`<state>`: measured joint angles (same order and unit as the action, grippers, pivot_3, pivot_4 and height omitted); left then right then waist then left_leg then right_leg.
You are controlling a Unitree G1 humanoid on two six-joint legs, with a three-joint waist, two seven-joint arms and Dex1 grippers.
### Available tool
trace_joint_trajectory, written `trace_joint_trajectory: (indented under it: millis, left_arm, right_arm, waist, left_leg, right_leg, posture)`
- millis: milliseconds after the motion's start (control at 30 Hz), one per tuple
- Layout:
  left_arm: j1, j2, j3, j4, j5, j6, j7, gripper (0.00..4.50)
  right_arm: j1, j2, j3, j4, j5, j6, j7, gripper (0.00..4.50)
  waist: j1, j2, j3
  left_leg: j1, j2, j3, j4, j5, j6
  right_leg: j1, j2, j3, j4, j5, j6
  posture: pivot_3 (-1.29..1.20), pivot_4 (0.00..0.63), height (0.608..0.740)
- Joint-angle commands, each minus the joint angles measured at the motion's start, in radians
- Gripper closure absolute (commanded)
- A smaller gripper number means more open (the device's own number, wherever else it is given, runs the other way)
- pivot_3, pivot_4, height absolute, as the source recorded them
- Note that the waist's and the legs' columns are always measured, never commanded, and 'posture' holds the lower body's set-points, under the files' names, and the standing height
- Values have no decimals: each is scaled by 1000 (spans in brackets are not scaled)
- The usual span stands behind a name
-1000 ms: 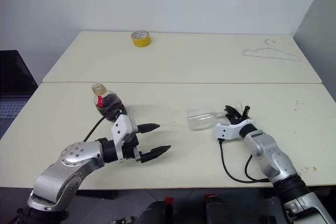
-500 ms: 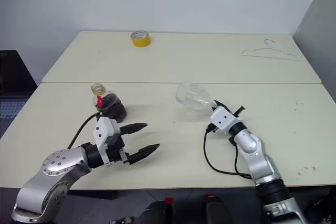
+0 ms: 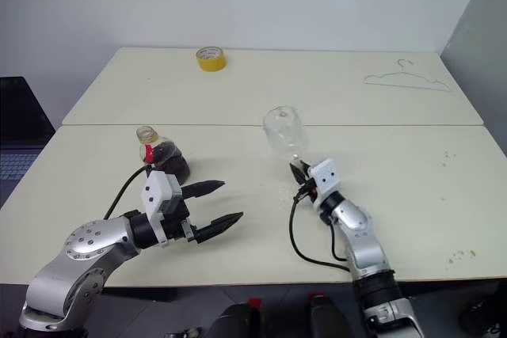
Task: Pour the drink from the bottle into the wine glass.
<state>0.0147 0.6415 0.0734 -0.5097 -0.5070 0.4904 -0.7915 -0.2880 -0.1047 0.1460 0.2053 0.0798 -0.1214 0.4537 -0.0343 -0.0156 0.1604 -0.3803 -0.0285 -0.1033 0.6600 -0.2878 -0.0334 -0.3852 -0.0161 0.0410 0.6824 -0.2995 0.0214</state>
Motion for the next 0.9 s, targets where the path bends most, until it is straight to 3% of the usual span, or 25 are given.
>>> trace_joint_trajectory:
  millis: [33,600,900]
  left_arm:
    - [-5,0,3,-49,-11,-4,10,0]
    - [-14,-3,-18,-27,9,-26,14,0]
    - [-14,-8,-25,0,16,-50,9,0]
  right_arm:
    - [-4,37,31,4,2,-42,9,4204]
    - [92,-59,34,-31,-3,13,60,4208]
    - [108,-98,41,-73,-19,62,71,1146]
  waist:
    - [0,0,0]
    - [5,0,0]
    - [5,0,-1]
  left_leg:
    - [0,0,0,0,0,0]
    - [0,-1,0,0,0,0]
    - [0,-1,0,0,0,0]
  right_leg:
    - [0,0,0,0,0,0]
    - [1,0,0,-1,0,0]
    - [1,0,0,-1,0,0]
  posture:
    - [0,150,740]
    - [0,150,740]
    - [0,150,740]
